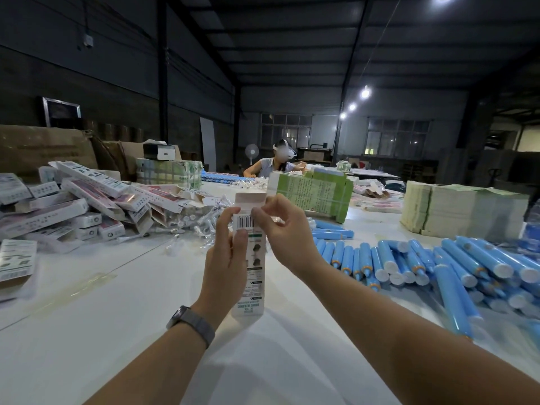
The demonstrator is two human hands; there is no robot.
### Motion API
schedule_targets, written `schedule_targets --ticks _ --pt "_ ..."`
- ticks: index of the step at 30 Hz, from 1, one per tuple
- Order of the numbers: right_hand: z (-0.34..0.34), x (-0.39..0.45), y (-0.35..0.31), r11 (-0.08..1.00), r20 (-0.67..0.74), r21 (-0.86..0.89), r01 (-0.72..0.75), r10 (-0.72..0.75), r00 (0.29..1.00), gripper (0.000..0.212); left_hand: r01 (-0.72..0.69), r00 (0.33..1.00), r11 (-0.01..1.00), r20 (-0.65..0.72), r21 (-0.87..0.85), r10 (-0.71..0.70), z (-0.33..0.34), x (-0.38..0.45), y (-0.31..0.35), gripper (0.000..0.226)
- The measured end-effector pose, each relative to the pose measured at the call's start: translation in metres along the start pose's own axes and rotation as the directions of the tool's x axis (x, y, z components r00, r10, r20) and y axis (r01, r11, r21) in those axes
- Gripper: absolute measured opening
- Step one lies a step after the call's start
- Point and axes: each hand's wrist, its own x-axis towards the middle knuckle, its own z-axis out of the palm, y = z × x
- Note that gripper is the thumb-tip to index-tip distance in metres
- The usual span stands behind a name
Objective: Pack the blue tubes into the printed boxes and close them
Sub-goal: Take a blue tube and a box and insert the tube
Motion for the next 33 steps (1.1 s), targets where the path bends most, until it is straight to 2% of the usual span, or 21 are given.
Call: schedule_targets --ticks 3,7,10,14,21,27,30,33 --pt "0.002 -0.005 0.003 0.996 -0.047 0.084 -0.014 0.018 0.999 0.018 -0.011 1.0 1.0 0.003 0.012 0.011 0.001 -0.001 0.0 0.032" --pt "0.003 -0.009 0.0 0.987 -0.073 0.162 -0.009 0.021 0.997 0.03 0.007 1.0 0.999 -0.009 0.035 -0.007 0.001 -0.002 -0.001 0.031" --pt "0.003 -0.01 -0.001 0.994 -0.06 0.113 0.001 0.006 0.998 0.03 0.048 0.999 0.999 -0.006 0.017 -0.048 0.002 -0.001 0.001 0.033" --pt "-0.001 -0.011 0.002 0.999 -0.027 0.011 0.03 -0.03 0.999 0.02 0.058 0.998 0.99 -0.02 -0.126 -0.061 0.004 0.0 -0.001 0.048" --pt "-0.008 -0.007 -0.001 0.996 0.049 -0.078 0.05 -0.046 0.998 0.016 0.017 1.0 0.999 0.004 -0.029 -0.017 0.001 0.001 -0.002 0.045" --pt "-0.007 -0.004 -0.004 0.992 0.046 -0.105 0.064 -0.059 0.997 0.017 0.017 1.0 0.999 -0.024 -0.047 -0.018 0.002 -0.001 0.003 0.04" --pt "-0.005 -0.004 -0.005 0.977 0.025 -0.182 0.11 -0.107 0.994 0.02 -0.002 1.0 0.999 -0.029 -0.047 0.0 0.001 -0.001 0.004 0.035" --pt "-0.005 -0.004 -0.005 0.962 0.028 -0.233 0.139 -0.137 0.99 0.016 -0.014 1.0 0.999 -0.026 -0.052 0.013 0.001 0.0 0.003 0.046"
